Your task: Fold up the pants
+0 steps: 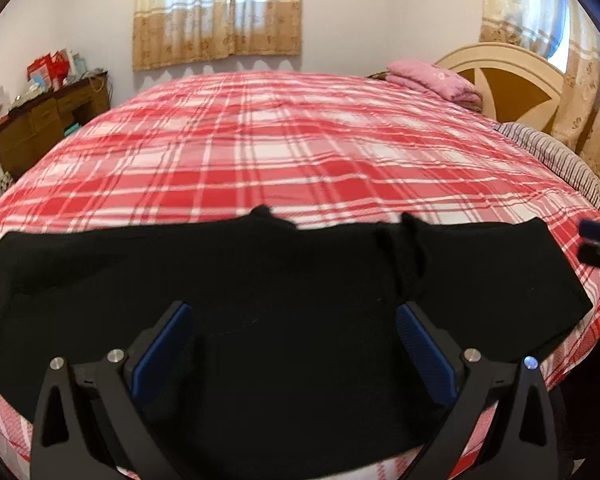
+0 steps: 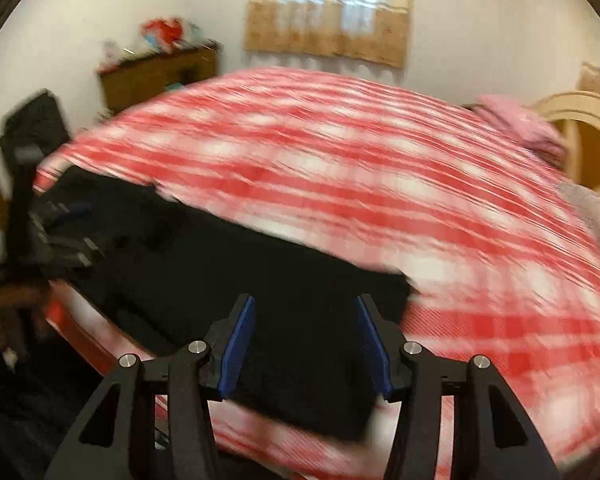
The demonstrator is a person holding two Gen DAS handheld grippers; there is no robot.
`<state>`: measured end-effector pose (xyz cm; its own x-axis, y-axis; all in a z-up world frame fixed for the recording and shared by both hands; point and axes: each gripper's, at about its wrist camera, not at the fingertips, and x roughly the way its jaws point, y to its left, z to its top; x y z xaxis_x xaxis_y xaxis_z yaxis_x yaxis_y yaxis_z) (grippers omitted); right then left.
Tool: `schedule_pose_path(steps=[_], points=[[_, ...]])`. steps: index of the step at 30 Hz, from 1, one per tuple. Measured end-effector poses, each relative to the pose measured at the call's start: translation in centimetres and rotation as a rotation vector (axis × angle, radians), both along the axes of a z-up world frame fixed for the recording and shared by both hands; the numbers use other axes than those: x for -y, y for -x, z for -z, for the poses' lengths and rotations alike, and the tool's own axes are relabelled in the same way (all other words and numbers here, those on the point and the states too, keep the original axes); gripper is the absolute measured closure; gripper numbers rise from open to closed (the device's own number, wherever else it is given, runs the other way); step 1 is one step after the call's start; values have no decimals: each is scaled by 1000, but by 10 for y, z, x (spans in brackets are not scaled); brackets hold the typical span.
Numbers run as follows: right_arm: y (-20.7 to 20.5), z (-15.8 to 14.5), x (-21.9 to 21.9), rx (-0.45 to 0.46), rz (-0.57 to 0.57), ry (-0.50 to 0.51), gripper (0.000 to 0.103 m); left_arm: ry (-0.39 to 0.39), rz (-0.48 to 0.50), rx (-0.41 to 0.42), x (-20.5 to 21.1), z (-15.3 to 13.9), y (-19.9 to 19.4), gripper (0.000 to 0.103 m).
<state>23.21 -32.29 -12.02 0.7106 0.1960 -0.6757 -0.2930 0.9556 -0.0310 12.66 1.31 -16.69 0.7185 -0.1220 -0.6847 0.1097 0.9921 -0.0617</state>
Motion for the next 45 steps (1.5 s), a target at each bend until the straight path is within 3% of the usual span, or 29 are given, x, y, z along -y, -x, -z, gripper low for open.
schedule_pose_path(steps=[5, 7, 8, 9, 12, 17, 21, 24, 26, 31, 37, 45], points=[[-61, 14, -46, -102, -114, -116, 50, 17, 11, -14, 4, 5, 5, 0], [-81, 26, -64, -136, -121, -120, 60, -2, 12, -3, 3, 2, 6, 0], [-86, 32, -71, -160, -142, -126, 73, -6, 3, 0, -1, 0, 6, 0], [-91, 40, -80, -196, -172, -132, 76, -4, -8, 4, -8, -4, 4, 0], [-95, 58, -102, -197, -187, -32, 76, -8, -35, 17, -28, -10, 2, 0], [-98, 41, -95, -203, -171, -75, 76, 10, -60, 3, -53, -12, 1, 0], [-108, 18, -96, -164, -163, -117, 75, -84, -77, 23, -67, -18, 6, 0], [-118, 19, -103, -187, -159, -152, 66, -152, -139, 48, -91, -24, 8, 0], [-123, 23, -112, -213, -160, -183, 65, -181, -194, 40, -108, -25, 8, 0], [-132, 34, -145, -257, -204, -223, 65, -157, -287, 16, -144, -18, 5, 0], [-152, 53, -177, -318, -213, -165, 65, -146, -295, -8, -152, -9, 5, 0], [-153, 49, -155, -292, -132, -229, 65, -157, -286, -11, -161, -7, 2, 0]])
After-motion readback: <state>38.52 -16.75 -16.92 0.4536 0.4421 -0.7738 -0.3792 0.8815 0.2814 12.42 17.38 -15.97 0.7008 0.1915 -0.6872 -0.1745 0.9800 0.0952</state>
